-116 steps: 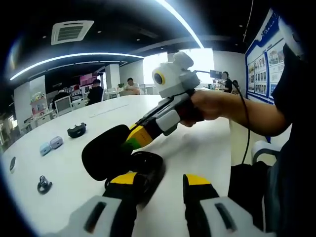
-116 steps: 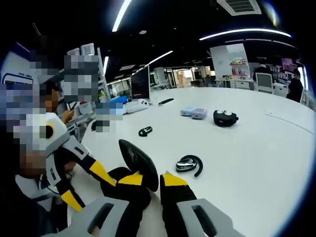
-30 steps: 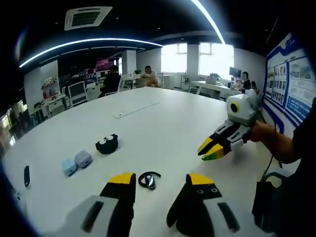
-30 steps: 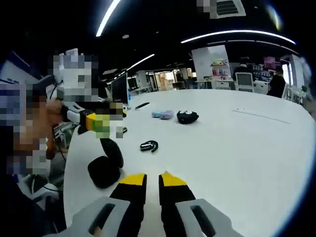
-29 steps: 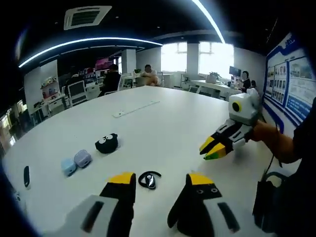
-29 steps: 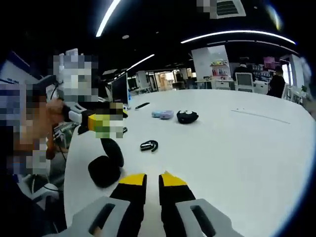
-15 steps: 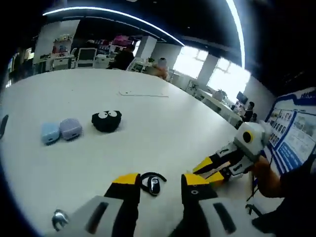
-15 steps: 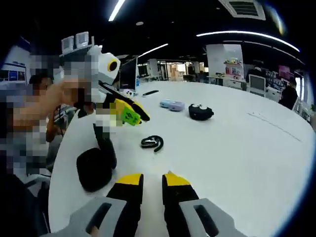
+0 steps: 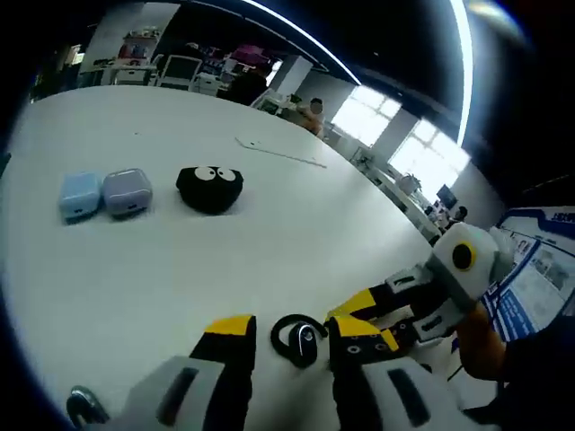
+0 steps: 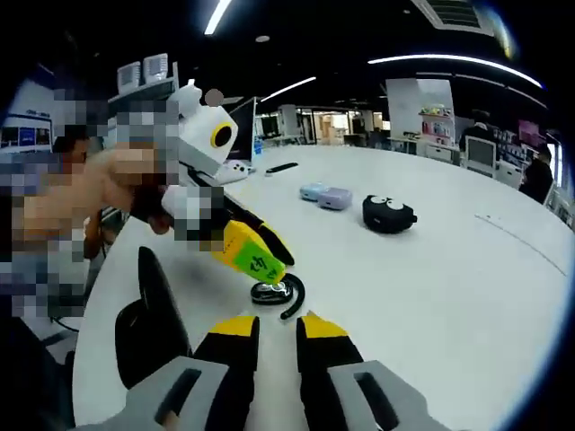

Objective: Pick up the earbuds from the table and place the earbuds into the earbud case

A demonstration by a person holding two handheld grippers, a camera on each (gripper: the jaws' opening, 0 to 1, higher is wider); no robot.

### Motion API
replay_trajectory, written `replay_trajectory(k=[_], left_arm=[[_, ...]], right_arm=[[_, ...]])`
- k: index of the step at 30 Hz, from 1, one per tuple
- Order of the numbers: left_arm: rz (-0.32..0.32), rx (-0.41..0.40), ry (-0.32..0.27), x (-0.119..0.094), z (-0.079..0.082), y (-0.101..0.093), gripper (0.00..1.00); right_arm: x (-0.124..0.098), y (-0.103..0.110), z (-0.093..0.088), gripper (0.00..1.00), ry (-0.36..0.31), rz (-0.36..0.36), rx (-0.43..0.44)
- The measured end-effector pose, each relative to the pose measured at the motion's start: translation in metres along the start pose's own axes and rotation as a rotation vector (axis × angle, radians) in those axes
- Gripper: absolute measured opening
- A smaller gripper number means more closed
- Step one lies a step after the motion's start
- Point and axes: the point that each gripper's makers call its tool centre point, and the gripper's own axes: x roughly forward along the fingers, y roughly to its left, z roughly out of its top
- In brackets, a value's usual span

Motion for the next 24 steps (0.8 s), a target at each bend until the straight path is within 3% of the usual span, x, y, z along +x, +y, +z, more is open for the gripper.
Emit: replay_trajectory(k=[19,24], left_arm=[[-0.068,-0.071,-0.032,0.011,0.007,-0.003,0.33],[-0.045,-0.035,-0.051,0.001,0.011,0.002,0.34]], right_arm=[[0.001,0.009,-0.002,0.15,0.007,0.012,-0.018],[-0.001,0.009,-0.004,0.14,0.012,0.013,-0.029]])
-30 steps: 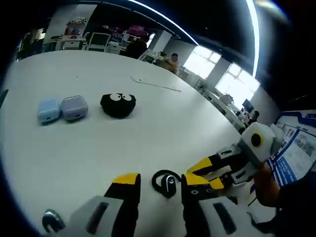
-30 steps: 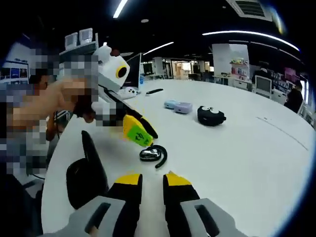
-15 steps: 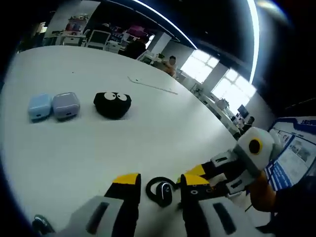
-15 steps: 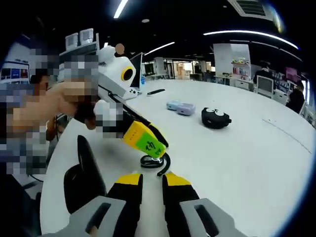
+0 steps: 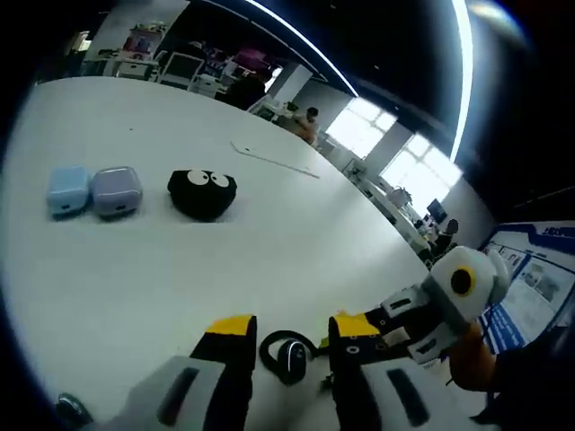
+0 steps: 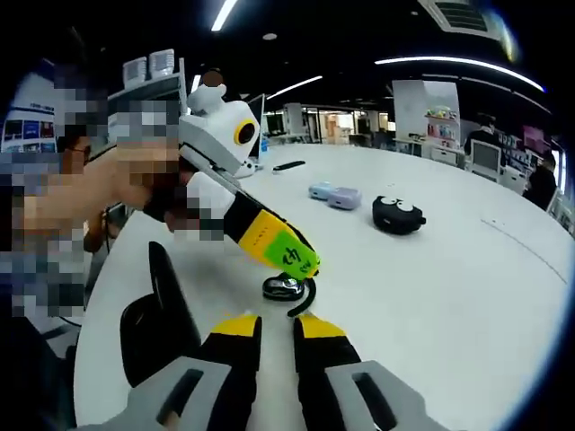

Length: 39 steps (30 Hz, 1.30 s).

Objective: Pick up the earbuds from the table and place the earbuds into the earbud case

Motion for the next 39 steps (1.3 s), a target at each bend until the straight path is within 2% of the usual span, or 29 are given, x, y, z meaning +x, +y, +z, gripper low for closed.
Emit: replay_trajectory(k=[2,6,9,12,15,22,35,39], left_arm=[[0.018,0.013,-0.011,-0.007,0.0,0.004,0.35],[0.05,0.028,0.014,-0.016,-0.013,0.013,0.35],[0.037,-0.009,-0.005,-0.015,-0.012,0.016,0.36],[0.028,-0.013,-0.009,-0.012,-0.01,0.017,0.36],[-0.008,-0.049,-0.015,-0.006,-0.009,0.012,0.36],[-0.037,-0.077,-0.026,0.002,-0.004,0.007,0.35],[-0.083,-0.086,-0.014,0.015,-0.006,-0.011,0.35],[-0.083,-0.074,-0.052,0.004,0.004,-0.014,0.36]], right_arm=[[0.0,-0.006,0.0,0.14,-0.003,-0.005,0.0],[0.0,-0.01,0.002,0.15,-0.003,-0.01,0.003],[0.002,-0.008,0.004,0.15,-0.001,-0.003,-0.009],[0.004,-0.007,0.005,0.15,-0.002,-0.001,-0.013],[0.005,-0.004,0.004,0.15,-0.001,0.004,-0.012],[0.004,-0.001,0.003,0.14,-0.002,0.005,-0.015],[0.003,0.008,0.001,0.13,0.004,0.024,-0.031],[-0.001,0.007,-0.001,0.13,0.009,0.027,-0.04]])
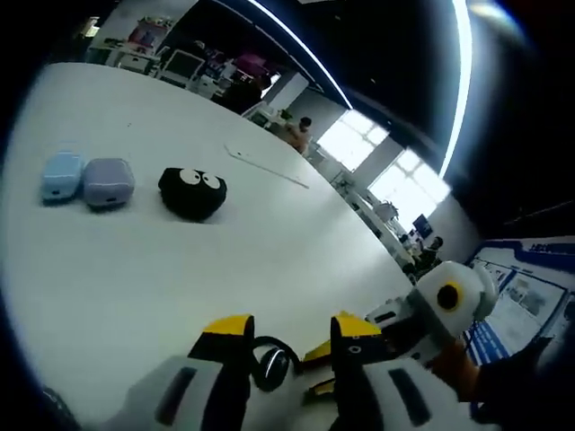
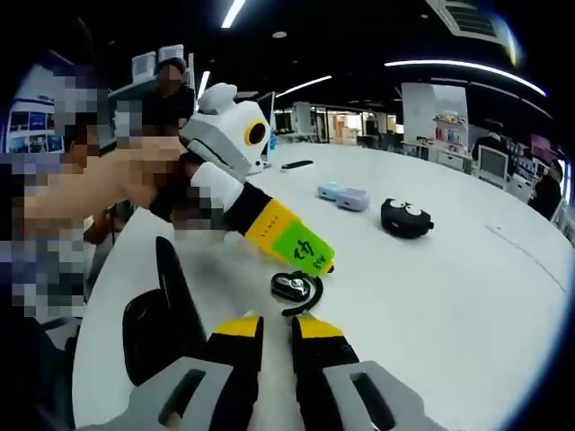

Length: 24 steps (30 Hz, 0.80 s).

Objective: Pick up the earbuds from the table and place the earbuds into the earbud case

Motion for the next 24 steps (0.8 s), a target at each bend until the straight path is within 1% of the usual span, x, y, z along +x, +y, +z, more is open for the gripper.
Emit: replay_trajectory(k=[1,3,5,9,12,17,24], left_arm=[[0.013,0.004,-0.019,-0.005,0.005,0.002,0.36],[0.046,0.01,-0.035,-0.014,0.009,0.01,0.37],[0.071,0.004,-0.028,-0.02,0.006,0.018,0.37],[0.064,-0.045,-0.012,-0.02,0.0,0.028,0.36],[0.045,-0.07,-0.01,-0.015,-0.006,0.024,0.36],[0.004,-0.092,-0.005,-0.005,-0.009,0.01,0.36],[-0.017,-0.104,-0.003,0.005,-0.008,0.008,0.35]], right_arm=[[-0.002,-0.004,0.001,0.13,-0.006,-0.007,0.005],[-0.003,-0.012,0.004,0.13,-0.016,-0.017,0.019],[-0.002,-0.016,0.007,0.14,-0.018,-0.022,0.022],[0.007,-0.017,0.01,0.17,-0.013,-0.016,0.009],[0.013,-0.013,0.009,0.17,-0.003,-0.003,0.005],[0.011,-0.008,0.007,0.17,-0.005,0.01,0.01],[0.009,0.002,0.006,0.16,-0.015,0.02,0.015]])
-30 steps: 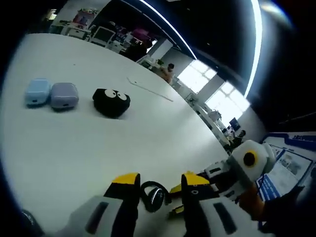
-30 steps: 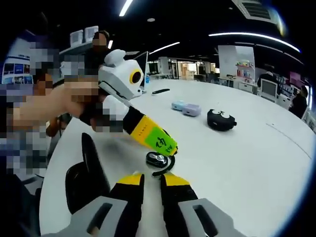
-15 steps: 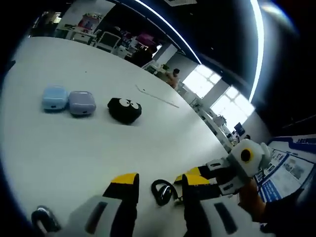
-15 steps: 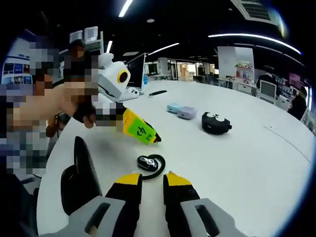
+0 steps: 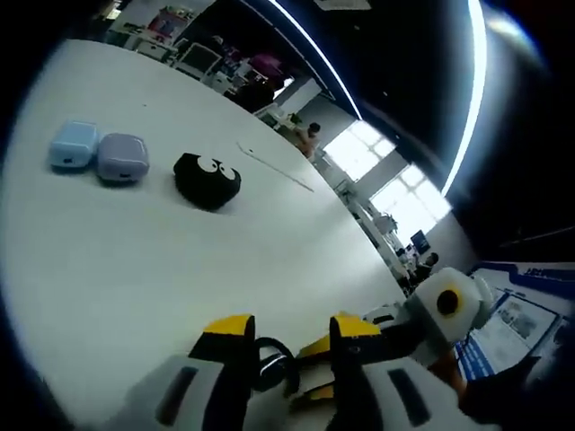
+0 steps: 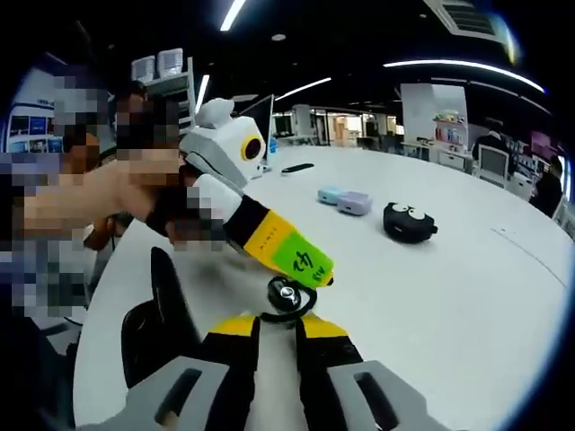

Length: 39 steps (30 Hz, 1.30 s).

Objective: Pick up the earbuds from the table and place the earbuds into the earbud case

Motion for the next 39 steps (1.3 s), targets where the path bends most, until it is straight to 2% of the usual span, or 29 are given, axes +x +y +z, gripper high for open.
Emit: replay_trajectory(k=[7,9,12,14,16,21,24,28,39], left_arm=[[-0.046,-0.006,0.029,0.007,-0.006,-0.013,0.35],[-0.045,0.004,0.011,0.003,-0.002,-0.016,0.35],[-0.02,0.04,-0.023,-0.01,0.007,-0.014,0.35],[0.015,0.067,-0.027,-0.023,0.009,-0.007,0.35],[0.05,0.077,-0.022,-0.033,0.006,0.002,0.35],[0.069,0.051,-0.012,-0.04,-0.006,0.011,0.35],[0.055,0.024,-0.017,-0.04,-0.008,0.014,0.35],[0.021,-0.011,-0.029,-0.032,-0.011,0.005,0.35],[-0.03,-0.054,-0.038,-0.014,-0.002,0.003,0.34]], right_arm=[[0.002,0.003,0.0,0.15,0.001,0.022,0.001],[-0.001,-0.001,0.0,0.15,0.005,0.019,-0.007],[-0.006,-0.009,0.001,0.15,0.001,0.004,-0.015],[-0.008,-0.019,0.001,0.15,0.018,-0.022,-0.054],[-0.006,-0.023,0.002,0.15,0.034,-0.028,-0.091],[0.002,-0.017,0.001,0.16,0.048,0.001,-0.116],[0.004,-0.011,0.001,0.16,0.049,0.02,-0.107],[0.003,-0.004,0.001,0.15,0.049,0.024,-0.113],[0.001,0.005,-0.001,0.13,0.044,0.041,-0.108]])
